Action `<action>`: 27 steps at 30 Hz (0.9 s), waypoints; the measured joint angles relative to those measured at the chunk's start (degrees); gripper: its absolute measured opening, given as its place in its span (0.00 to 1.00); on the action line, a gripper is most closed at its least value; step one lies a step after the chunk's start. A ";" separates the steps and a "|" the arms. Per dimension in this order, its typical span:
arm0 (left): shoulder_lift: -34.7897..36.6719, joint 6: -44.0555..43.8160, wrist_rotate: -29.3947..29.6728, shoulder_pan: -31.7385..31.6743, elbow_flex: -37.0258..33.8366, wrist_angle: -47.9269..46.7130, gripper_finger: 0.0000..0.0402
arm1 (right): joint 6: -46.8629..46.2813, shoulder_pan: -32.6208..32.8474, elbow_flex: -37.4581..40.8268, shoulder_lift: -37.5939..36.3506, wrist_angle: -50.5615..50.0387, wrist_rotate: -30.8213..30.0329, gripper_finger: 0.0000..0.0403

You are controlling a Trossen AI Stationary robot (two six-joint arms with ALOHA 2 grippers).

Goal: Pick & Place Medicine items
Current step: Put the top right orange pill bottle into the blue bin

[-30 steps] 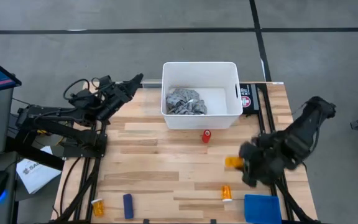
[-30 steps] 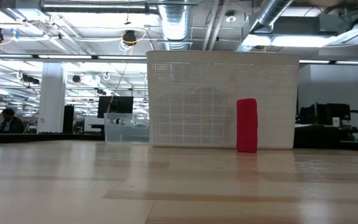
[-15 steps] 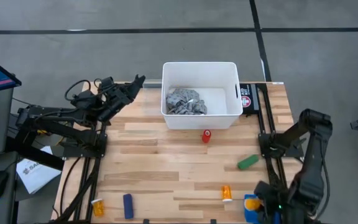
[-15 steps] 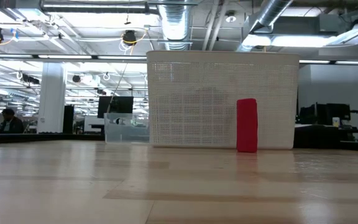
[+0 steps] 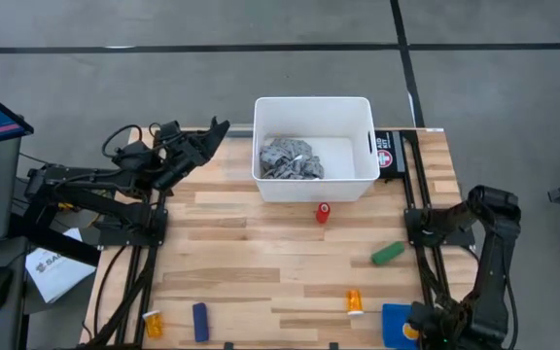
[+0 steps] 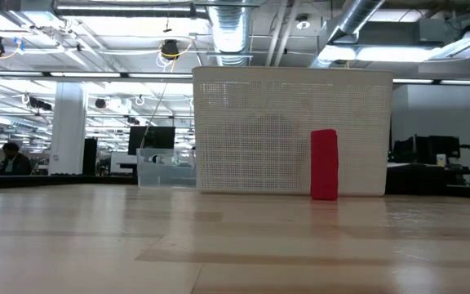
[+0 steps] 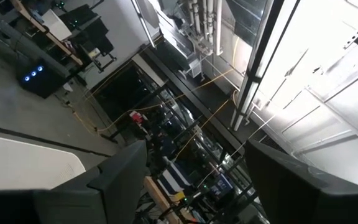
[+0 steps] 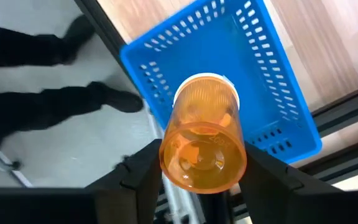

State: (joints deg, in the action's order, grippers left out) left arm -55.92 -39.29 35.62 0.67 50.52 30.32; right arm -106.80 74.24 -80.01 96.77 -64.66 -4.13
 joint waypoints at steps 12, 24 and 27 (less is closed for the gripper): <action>0.00 -0.02 -0.08 0.00 0.02 0.05 0.66 | 5.38 1.22 4.87 2.19 2.10 2.75 0.44; 0.00 -0.02 -0.09 0.00 0.04 0.08 0.66 | 10.65 1.27 6.52 2.16 4.15 5.66 0.46; 0.00 -0.02 -0.09 0.00 0.04 0.08 0.66 | 10.82 1.25 6.52 2.16 4.07 5.69 0.50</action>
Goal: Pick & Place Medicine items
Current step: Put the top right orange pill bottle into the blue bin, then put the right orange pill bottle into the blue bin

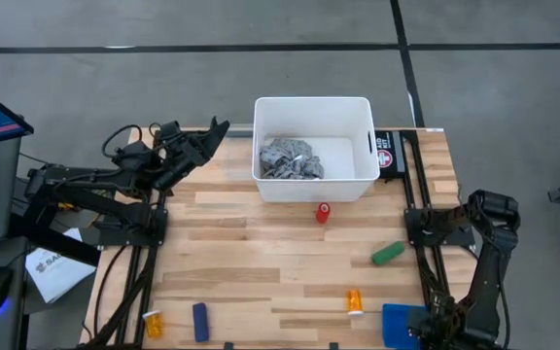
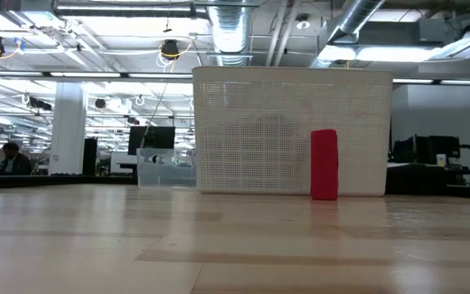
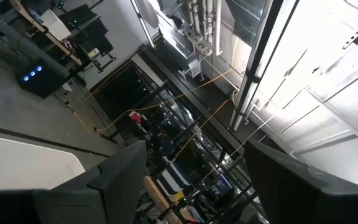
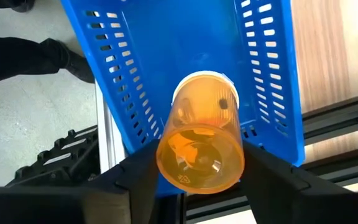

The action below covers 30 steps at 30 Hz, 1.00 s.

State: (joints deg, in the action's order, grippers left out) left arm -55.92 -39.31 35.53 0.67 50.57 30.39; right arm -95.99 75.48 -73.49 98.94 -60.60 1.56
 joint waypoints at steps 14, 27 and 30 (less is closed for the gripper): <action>-0.01 0.02 -0.02 0.00 0.00 -0.63 0.66 | 0.18 -0.02 0.00 -0.45 -0.40 1.03 0.59; -0.02 4.66 -10.58 0.06 0.02 -4.84 0.66 | -6.75 -1.44 -0.02 -12.81 -7.08 -11.70 0.60; -0.02 5.99 -15.35 1.14 0.02 -9.08 0.66 | -9.49 -2.81 -0.04 -16.09 -6.77 -17.21 0.60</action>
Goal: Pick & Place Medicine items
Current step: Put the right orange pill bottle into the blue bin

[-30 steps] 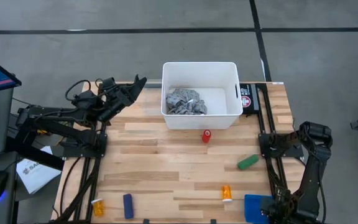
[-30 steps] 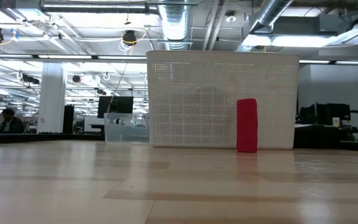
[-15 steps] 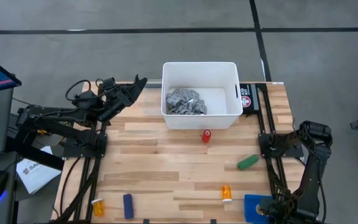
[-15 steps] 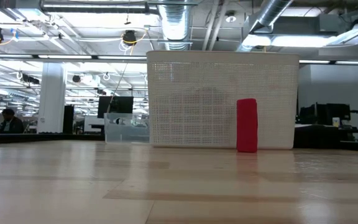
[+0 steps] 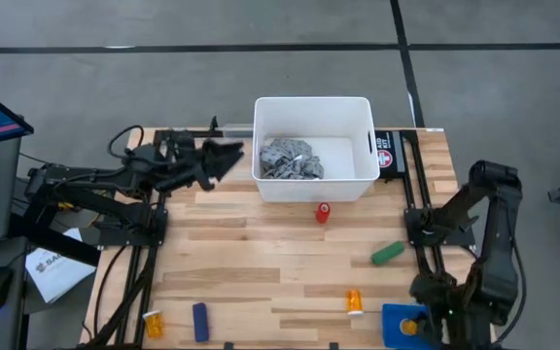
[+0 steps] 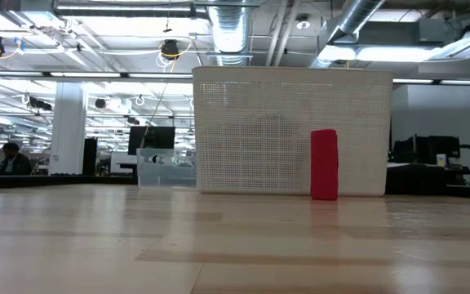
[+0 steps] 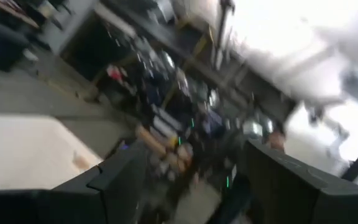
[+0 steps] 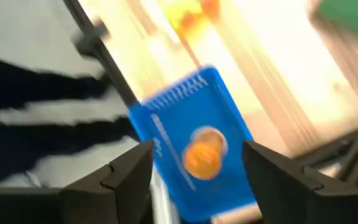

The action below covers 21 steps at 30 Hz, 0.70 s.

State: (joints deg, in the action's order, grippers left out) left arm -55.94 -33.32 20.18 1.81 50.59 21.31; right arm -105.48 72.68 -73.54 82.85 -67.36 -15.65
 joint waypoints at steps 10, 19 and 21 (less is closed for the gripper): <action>0.08 1.37 1.03 5.80 0.00 -5.52 0.66 | -6.98 -16.79 0.00 -1.63 2.18 2.21 0.60; 1.29 1.31 0.90 7.30 0.07 -5.63 0.66 | -15.63 -30.24 0.02 2.84 5.51 13.43 0.60; 1.61 1.31 0.86 7.30 0.07 -6.41 0.66 | -15.28 -32.27 0.02 4.91 6.99 15.92 0.60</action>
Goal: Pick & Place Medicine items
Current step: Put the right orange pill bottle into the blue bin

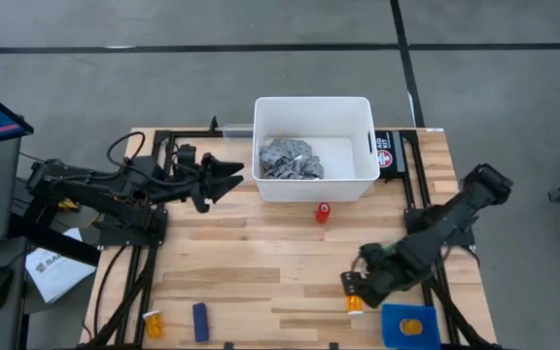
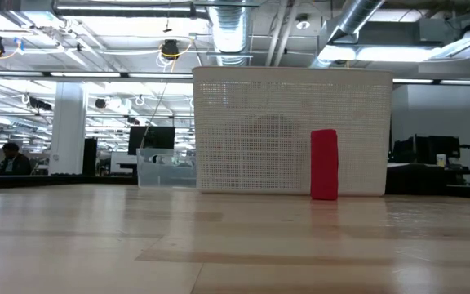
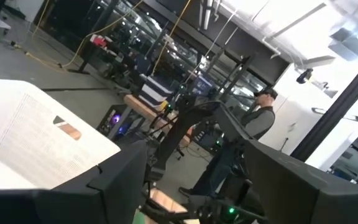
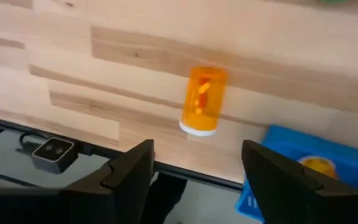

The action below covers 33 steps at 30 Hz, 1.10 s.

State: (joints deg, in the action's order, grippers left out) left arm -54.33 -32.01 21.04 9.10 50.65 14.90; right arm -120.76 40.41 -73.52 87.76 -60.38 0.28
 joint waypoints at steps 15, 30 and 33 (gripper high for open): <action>2.02 0.17 -3.22 0.00 -0.09 -0.14 0.66 | 19.87 -10.40 0.04 15.15 4.86 16.68 0.60; 2.98 0.28 -3.54 0.00 -0.09 0.10 0.66 | 24.04 -14.77 7.24 15.93 10.07 22.84 0.60; 2.95 0.28 -3.57 0.00 -0.09 0.06 0.66 | 22.15 -15.03 9.70 14.33 13.65 23.68 0.60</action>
State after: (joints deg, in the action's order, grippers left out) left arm -51.37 -31.73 17.47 9.10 50.57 14.96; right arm -98.61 25.38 -63.82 102.08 -46.73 23.96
